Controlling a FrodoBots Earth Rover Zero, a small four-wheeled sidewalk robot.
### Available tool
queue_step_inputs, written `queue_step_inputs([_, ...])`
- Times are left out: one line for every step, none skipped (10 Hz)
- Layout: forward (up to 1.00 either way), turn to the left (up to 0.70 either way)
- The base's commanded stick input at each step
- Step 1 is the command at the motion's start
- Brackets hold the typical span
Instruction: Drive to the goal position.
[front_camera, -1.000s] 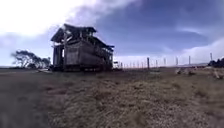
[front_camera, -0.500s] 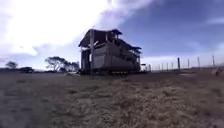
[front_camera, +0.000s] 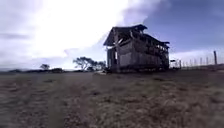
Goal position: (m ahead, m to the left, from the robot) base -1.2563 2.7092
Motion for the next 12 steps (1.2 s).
queue_step_inputs([0.7, 0.27])
queue_step_inputs([0.7, 0.27])
queue_step_inputs([0.7, 0.27])
queue_step_inputs([0.7, 0.27])
queue_step_inputs([0.7, 0.27])
queue_step_inputs([0.7, 0.27])
queue_step_inputs([0.7, 0.27])
queue_step_inputs([0.7, 0.27])
queue_step_inputs([0.7, 0.27])
queue_step_inputs([0.7, 0.27])
queue_step_inputs([0.7, 0.27])
queue_step_inputs([0.7, 0.27])
